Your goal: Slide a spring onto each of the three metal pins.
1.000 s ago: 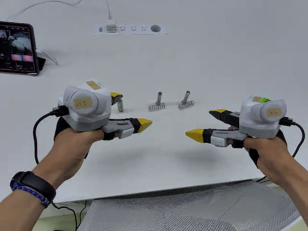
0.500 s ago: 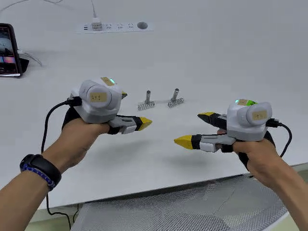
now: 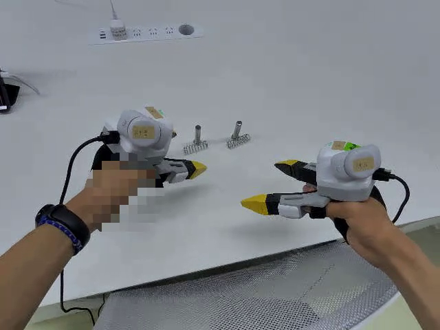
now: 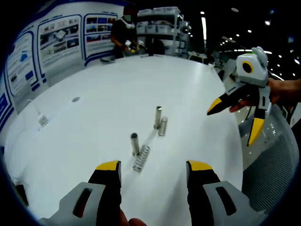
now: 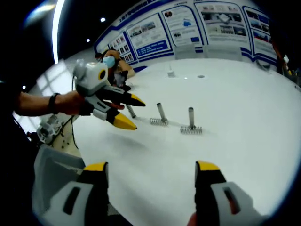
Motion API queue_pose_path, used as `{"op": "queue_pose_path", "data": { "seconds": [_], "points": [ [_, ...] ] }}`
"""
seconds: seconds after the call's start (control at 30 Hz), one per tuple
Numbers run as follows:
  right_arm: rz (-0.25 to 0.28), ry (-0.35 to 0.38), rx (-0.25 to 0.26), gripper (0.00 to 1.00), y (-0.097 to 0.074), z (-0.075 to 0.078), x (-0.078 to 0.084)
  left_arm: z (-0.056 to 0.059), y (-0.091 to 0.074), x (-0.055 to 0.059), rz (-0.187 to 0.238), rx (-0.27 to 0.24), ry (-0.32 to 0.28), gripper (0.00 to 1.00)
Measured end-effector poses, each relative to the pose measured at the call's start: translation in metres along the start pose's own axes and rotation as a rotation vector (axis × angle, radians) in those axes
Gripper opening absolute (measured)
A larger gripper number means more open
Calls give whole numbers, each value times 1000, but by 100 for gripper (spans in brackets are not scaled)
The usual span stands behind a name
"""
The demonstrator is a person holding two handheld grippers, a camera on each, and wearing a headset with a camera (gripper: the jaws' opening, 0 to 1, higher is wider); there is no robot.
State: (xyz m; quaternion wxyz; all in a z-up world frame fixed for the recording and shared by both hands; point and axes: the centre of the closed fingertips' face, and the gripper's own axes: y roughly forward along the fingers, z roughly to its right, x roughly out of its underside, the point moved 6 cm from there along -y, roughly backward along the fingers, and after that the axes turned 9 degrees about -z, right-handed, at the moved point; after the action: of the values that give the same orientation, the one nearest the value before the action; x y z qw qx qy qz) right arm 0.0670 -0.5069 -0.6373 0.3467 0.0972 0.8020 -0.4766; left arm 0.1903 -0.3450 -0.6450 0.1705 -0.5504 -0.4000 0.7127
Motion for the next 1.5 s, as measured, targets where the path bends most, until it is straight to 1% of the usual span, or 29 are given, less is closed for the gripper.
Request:
{"op": "queue_pose_path", "data": {
  "seconds": [0.2,0.4,0.5,0.63,0.87,0.97,1.13,1.23,1.37,1.5],
  "points": [
    [0,12,-6,77,-1,-5,4,-4,13,4,-16,-5,-34,53],
    [-3,16,-5,77,-2,-5,7,-6,22,7,-33,-14,-46,49],
    [2,22,-3,77,-3,-4,9,-8,25,6,-19,-25,-76,45],
    [0,26,0,77,-3,-2,10,-9,30,8,-32,-33,-77,42],
    [0,22,-4,76,-4,-4,9,-10,36,13,-40,-53,-85,33],
    [-7,17,-5,76,-3,-4,10,-11,36,15,-35,-66,-91,28],
    [-14,12,-11,76,-4,-4,14,-12,38,18,-33,-79,-95,26],
    [-20,9,-17,76,-4,-4,16,-12,40,16,-21,-81,-101,25],
    [-29,-2,-28,76,-4,-4,16,-13,41,15,-17,-103,-91,21],
    [-41,-20,-37,76,-3,-4,16,-14,42,15,-1,-116,-107,18]
  ]
}}
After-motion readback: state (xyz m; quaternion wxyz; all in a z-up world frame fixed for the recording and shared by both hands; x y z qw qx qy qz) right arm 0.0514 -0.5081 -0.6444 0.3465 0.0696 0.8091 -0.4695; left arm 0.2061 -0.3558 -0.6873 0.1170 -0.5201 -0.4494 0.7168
